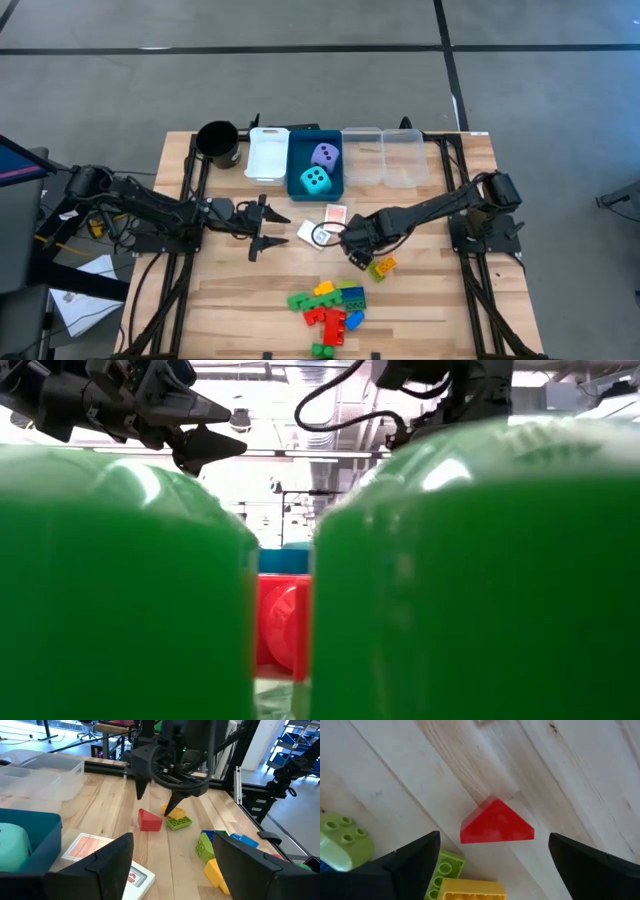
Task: Pick & Place Toys
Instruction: Put the red triangle block into the right transparent bin
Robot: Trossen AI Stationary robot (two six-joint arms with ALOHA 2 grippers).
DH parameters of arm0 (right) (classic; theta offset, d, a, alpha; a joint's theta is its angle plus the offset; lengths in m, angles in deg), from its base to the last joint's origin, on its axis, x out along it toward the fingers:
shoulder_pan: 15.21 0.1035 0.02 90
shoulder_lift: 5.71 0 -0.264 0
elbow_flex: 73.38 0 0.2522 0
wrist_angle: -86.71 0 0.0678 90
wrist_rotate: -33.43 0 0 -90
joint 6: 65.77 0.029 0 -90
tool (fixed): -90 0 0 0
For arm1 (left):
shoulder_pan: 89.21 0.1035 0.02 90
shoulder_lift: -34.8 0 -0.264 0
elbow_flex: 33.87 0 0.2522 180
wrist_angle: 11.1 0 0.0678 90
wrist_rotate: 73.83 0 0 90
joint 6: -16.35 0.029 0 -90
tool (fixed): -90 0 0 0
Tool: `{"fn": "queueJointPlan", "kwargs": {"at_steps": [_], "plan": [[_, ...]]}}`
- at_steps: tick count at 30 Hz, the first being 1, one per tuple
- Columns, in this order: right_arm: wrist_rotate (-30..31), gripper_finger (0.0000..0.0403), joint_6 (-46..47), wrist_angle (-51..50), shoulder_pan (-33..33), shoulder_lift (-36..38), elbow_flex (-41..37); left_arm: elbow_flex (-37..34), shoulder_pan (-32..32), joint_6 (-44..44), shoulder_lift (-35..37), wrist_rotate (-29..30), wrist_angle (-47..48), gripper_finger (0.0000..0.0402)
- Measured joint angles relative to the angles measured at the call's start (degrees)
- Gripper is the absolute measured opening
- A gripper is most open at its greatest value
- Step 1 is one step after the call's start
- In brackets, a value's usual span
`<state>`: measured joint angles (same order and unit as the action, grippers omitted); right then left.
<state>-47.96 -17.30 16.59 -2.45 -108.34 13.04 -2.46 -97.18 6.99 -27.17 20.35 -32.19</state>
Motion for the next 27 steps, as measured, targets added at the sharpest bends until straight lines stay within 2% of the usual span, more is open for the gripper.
{"fn": "queueJointPlan", "kwargs": {"at_steps": [9,13,20,27], "plan": [[-8.50,0.0365,0.43,1.34,-2.92,-0.02,-5.79,0.00,0.00,0.02,0.00,0.00,0.06,0.0266],[-8.38,0.0365,0.08,6.28,-2.54,-0.06,-8.50,0.00,0.00,0.04,0.00,0.01,0.09,0.0266],[-7.09,0.0365,-2.84,12.47,-2.27,-0.07,-8.48,0.00,0.00,0.04,0.00,0.00,0.13,0.0266],[-7.04,0.0365,-3.46,13.18,-2.50,-0.07,-8.48,0.00,0.00,0.04,0.00,0.01,0.15,0.0266]]}}
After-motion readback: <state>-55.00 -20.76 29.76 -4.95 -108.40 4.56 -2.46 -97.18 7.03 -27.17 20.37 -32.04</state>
